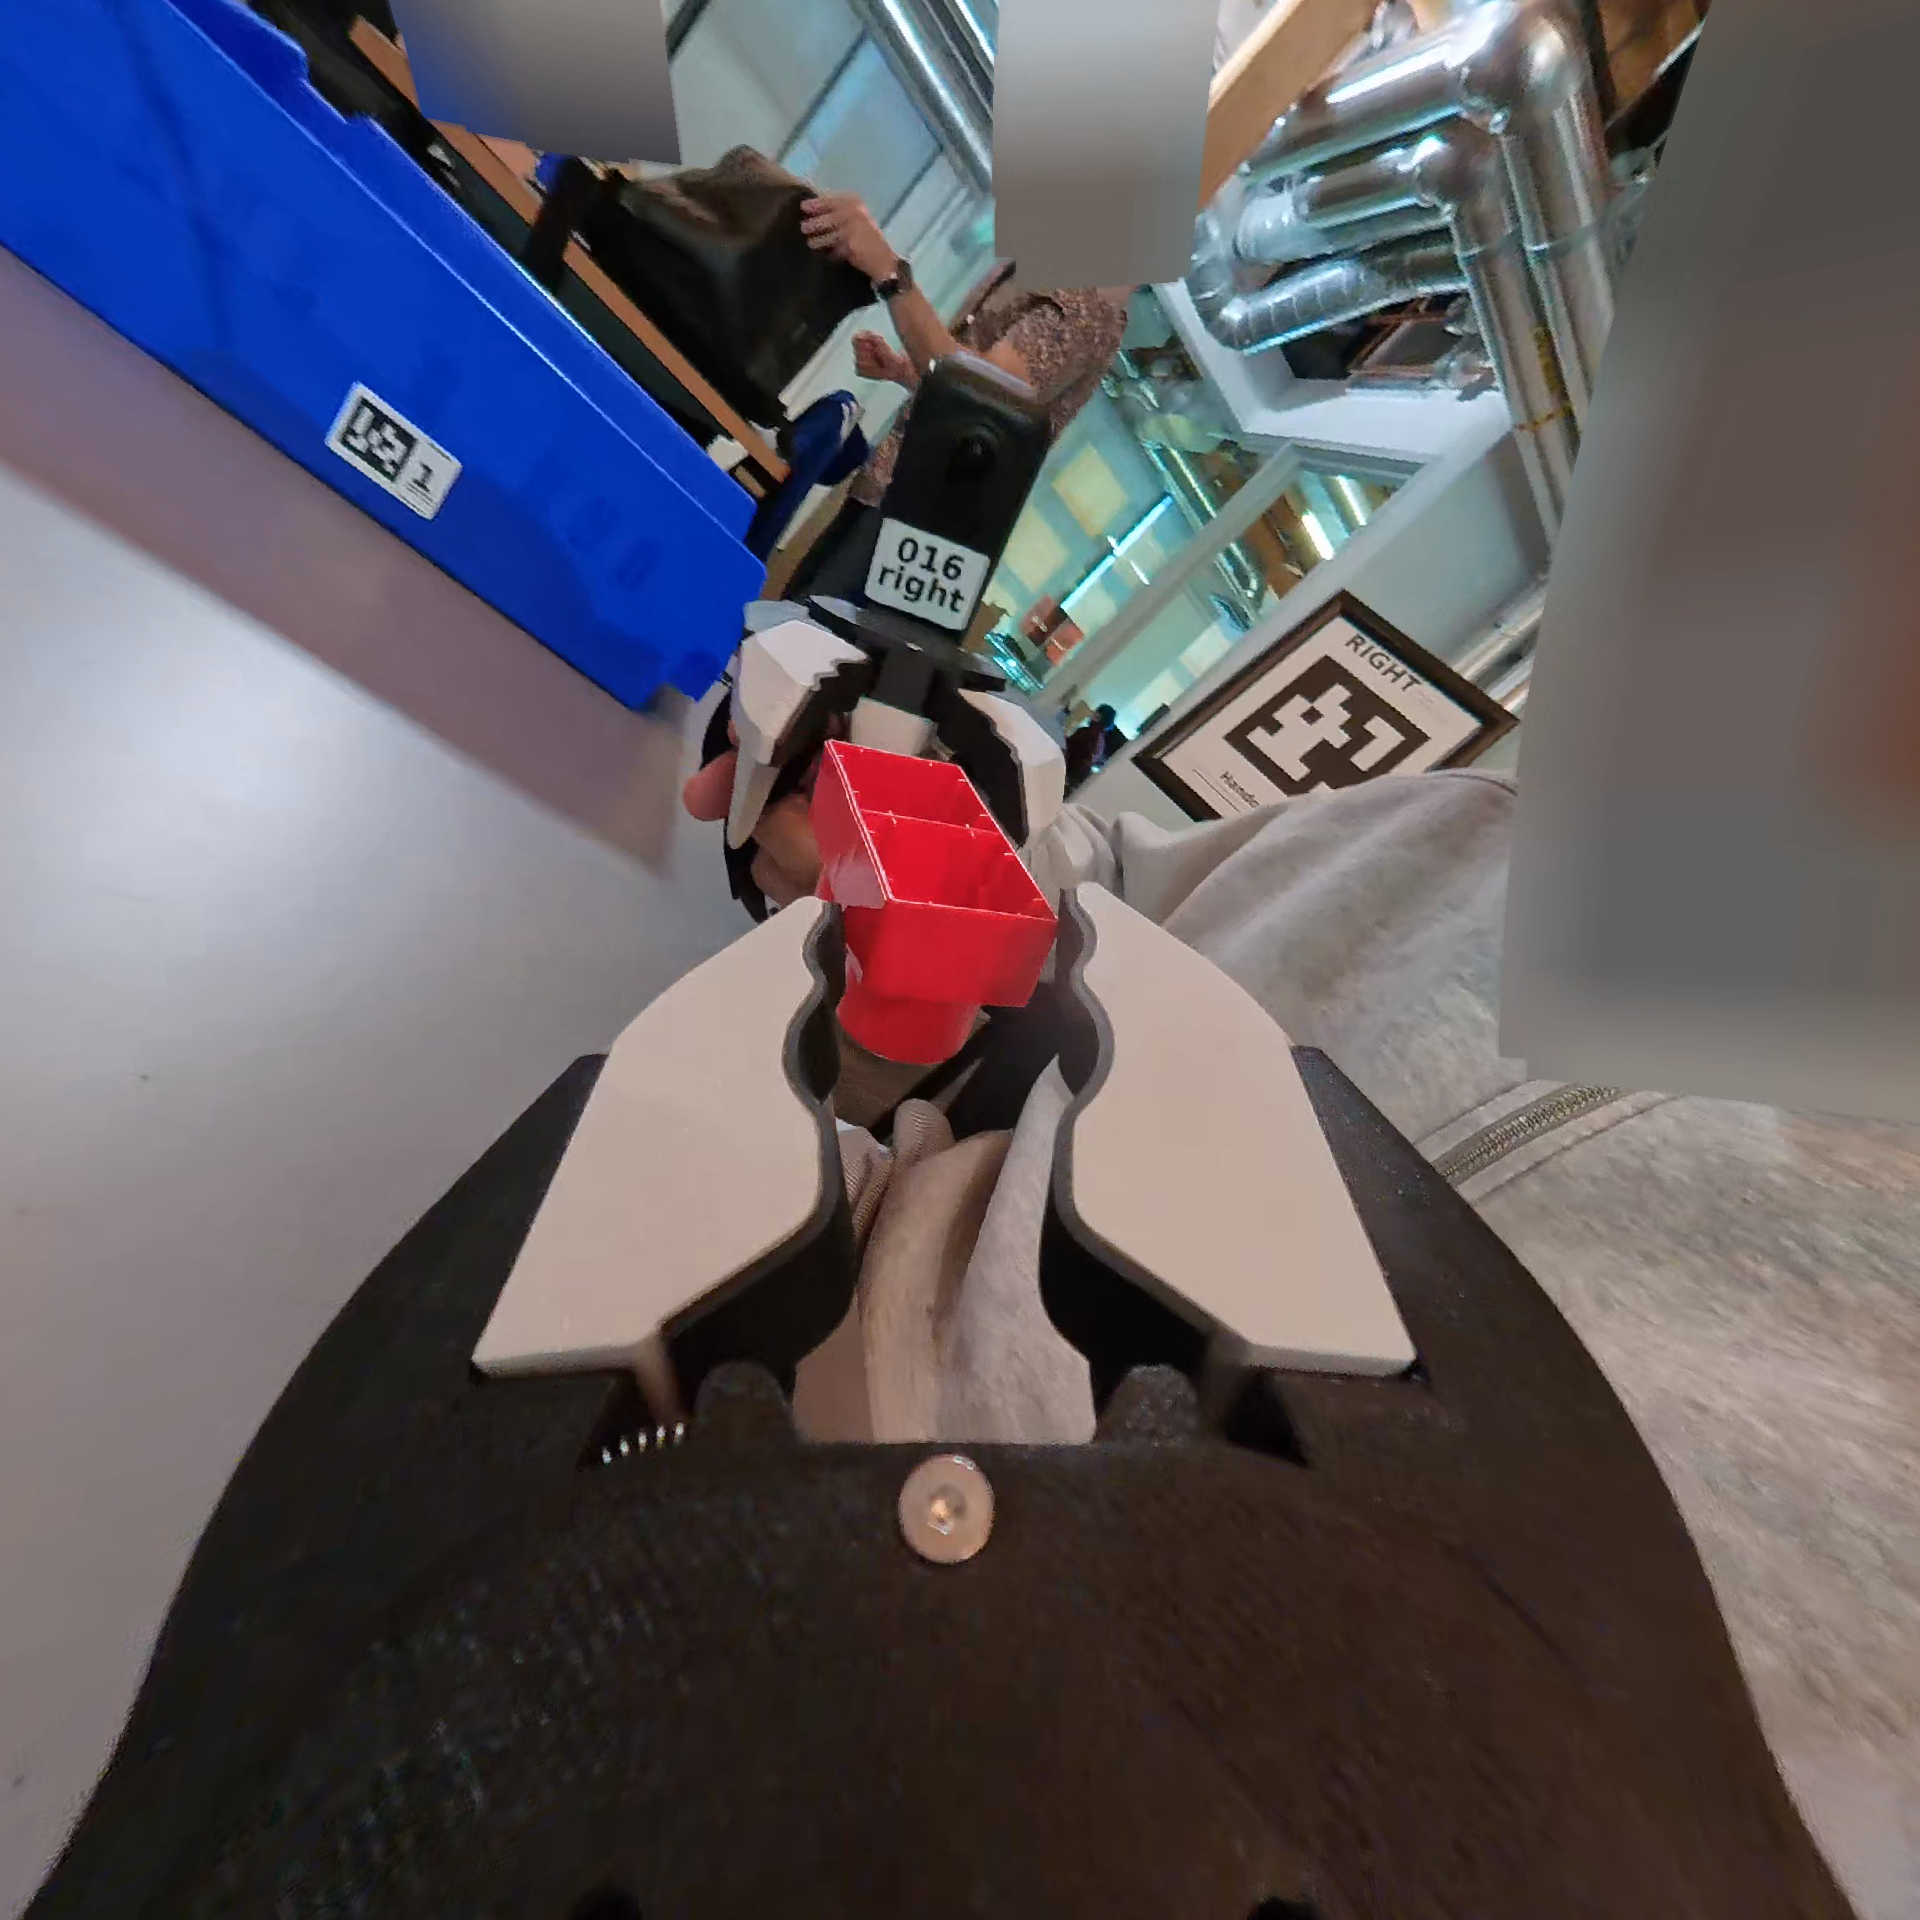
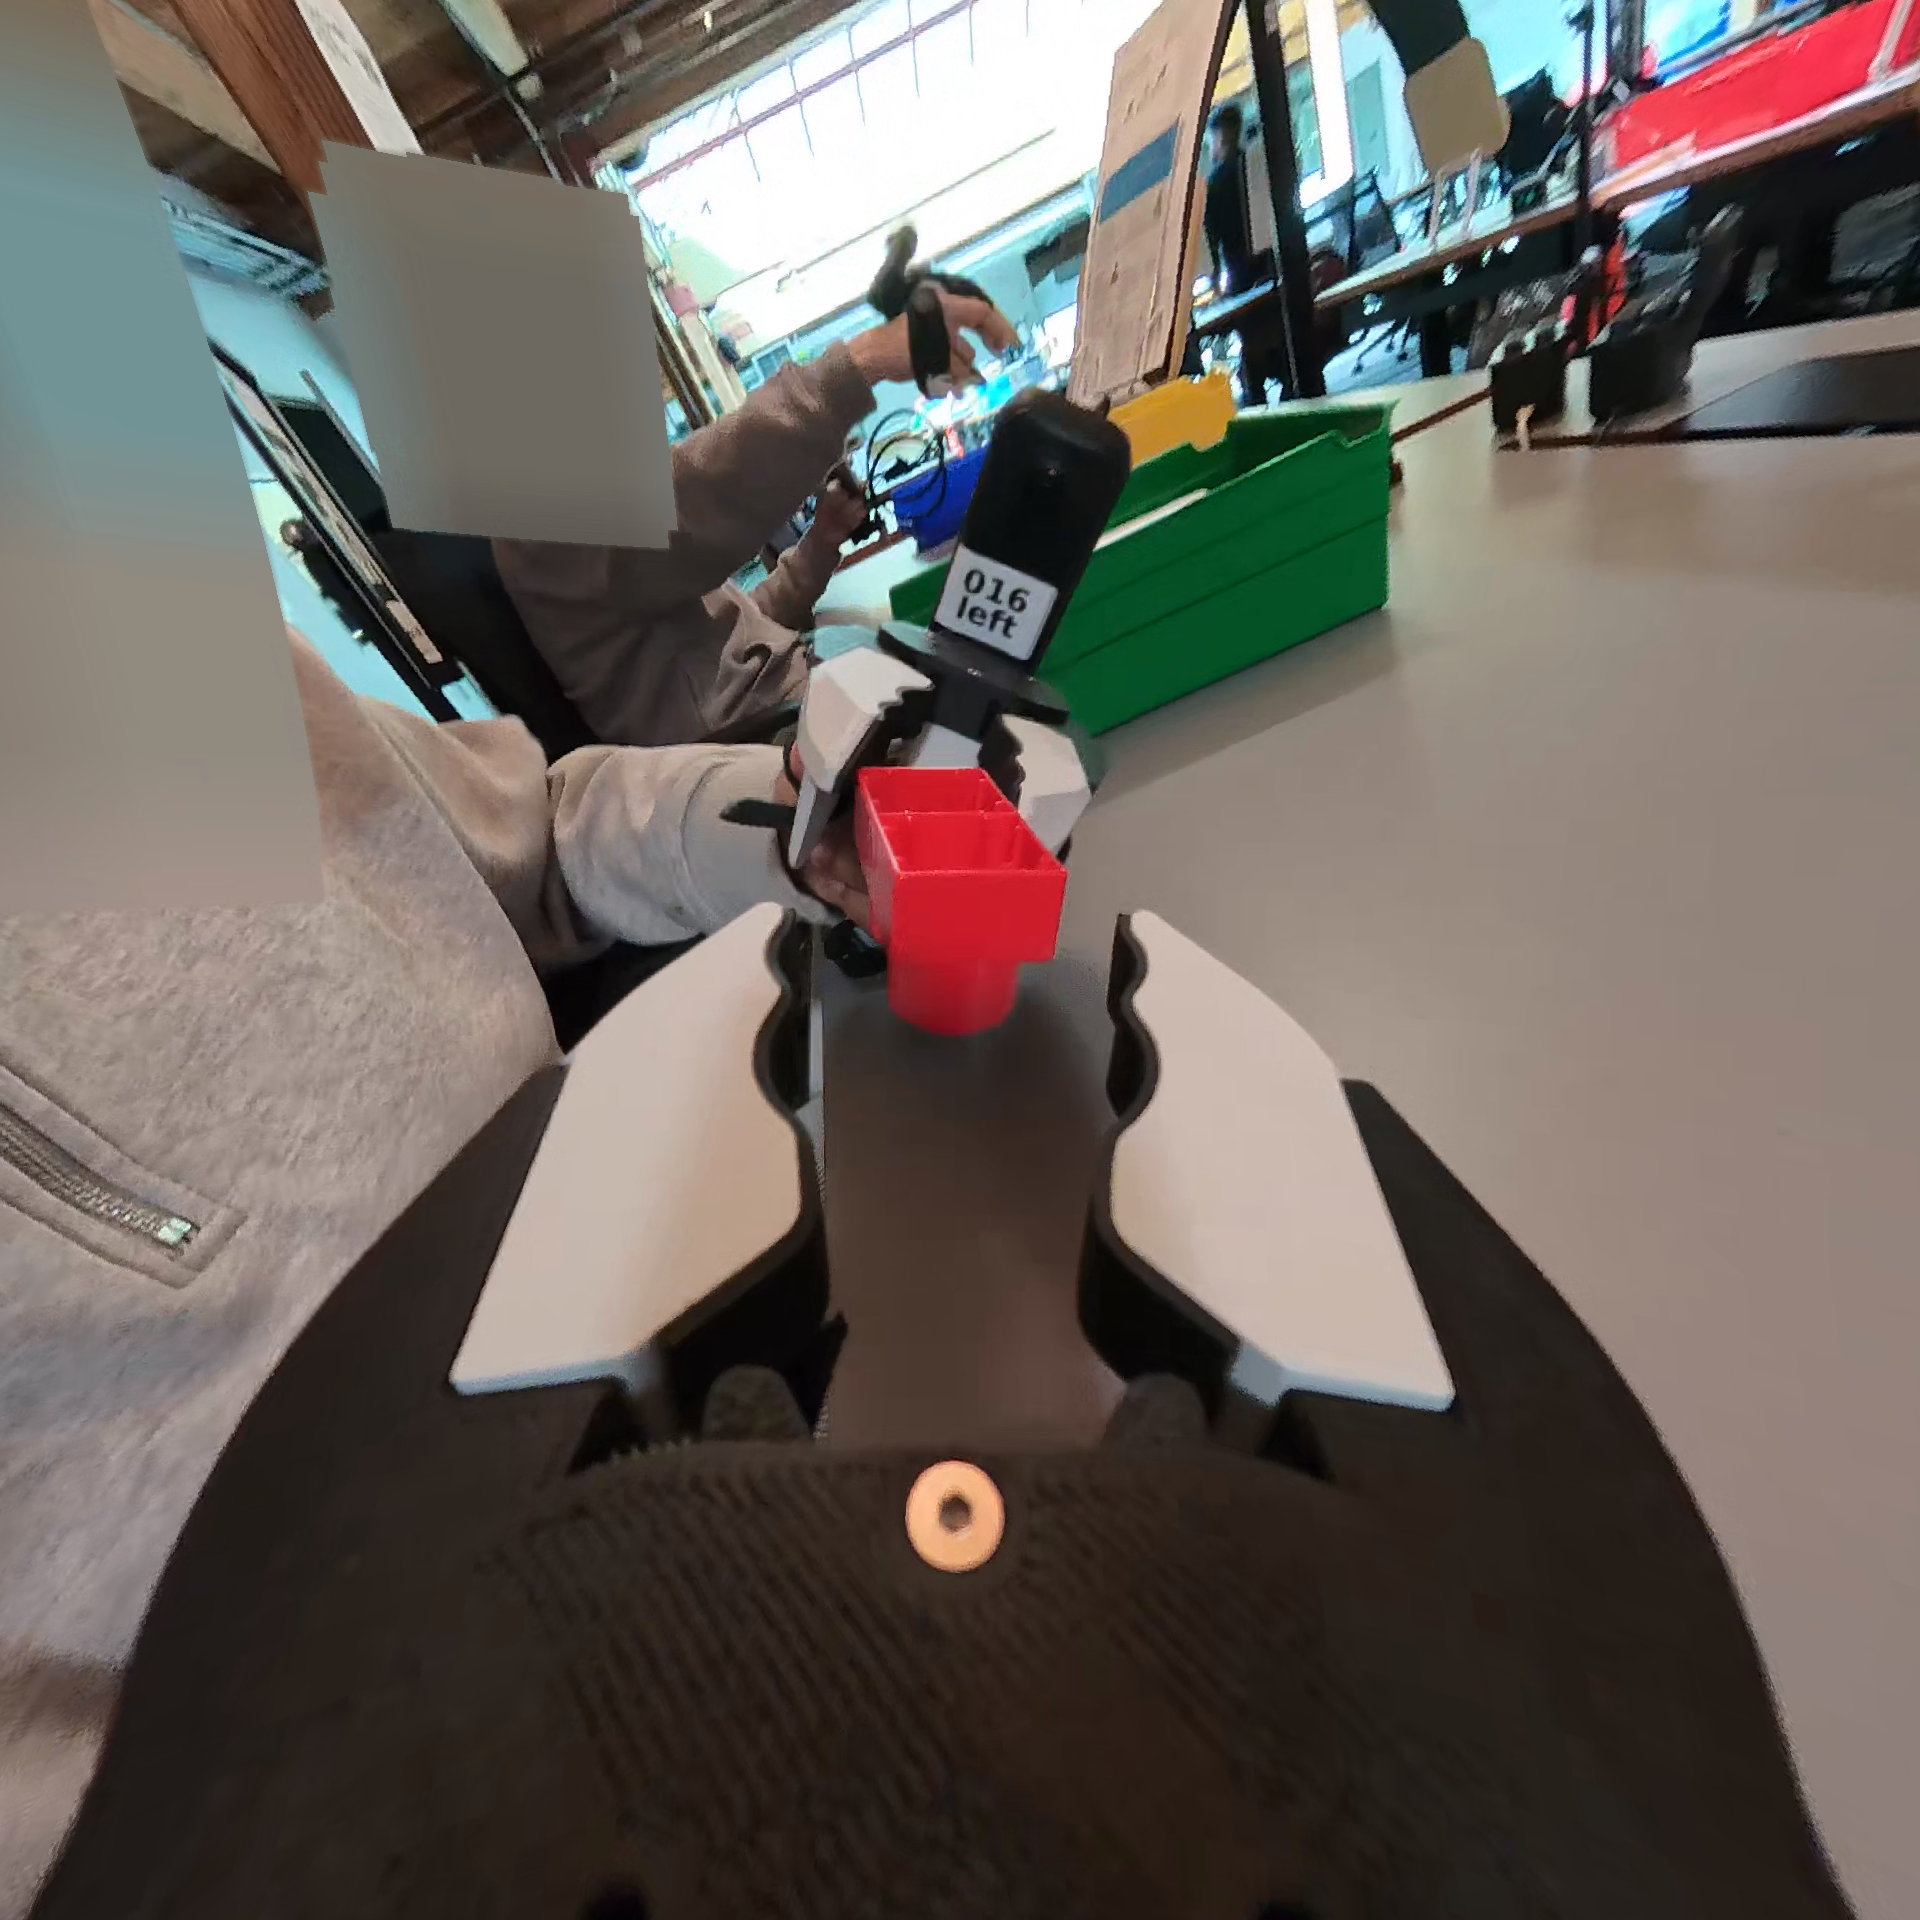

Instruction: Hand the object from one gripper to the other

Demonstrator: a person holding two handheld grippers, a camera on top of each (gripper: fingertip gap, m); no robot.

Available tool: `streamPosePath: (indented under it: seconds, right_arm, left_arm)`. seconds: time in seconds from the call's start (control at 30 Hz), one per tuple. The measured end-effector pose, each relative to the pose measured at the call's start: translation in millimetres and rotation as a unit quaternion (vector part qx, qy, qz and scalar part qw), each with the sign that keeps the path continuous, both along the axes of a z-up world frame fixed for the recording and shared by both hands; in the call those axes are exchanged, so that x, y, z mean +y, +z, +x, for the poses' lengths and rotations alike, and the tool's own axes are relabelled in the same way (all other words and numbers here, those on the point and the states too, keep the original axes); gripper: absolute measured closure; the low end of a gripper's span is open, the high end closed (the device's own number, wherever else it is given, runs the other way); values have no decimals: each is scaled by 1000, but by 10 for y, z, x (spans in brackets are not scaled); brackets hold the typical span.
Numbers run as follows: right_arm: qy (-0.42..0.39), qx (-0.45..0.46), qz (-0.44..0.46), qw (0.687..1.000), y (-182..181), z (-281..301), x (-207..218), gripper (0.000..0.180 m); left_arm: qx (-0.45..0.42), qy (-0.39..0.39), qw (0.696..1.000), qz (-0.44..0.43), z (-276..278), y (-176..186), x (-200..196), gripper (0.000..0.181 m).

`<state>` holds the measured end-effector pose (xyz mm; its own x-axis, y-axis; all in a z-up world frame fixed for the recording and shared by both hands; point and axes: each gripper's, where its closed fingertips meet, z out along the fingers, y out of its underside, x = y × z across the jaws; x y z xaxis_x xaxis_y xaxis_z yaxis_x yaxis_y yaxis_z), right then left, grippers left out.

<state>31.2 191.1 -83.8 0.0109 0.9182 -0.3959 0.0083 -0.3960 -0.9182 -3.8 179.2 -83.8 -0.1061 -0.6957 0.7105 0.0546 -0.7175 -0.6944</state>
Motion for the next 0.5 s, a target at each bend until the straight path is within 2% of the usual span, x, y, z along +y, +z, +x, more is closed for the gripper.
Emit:
streamPosePath:
  seconds: [0.13,0.3,0.5]
  right_arm:
    - [25,-26,-1,999,-123,-85,-69,124]
    - [37,-38,-5,999,-208,-126,-86,141]
    - [38,-47,-1,998,-254,-130,-73,142]
  left_arm:
    - [-11,-22,1000,-5,39,-70,-58,142]
    - [-12,-36,999,-24,95,-157,-82,141]
    - [-22,-31,999,-35,90,-176,-50,141]
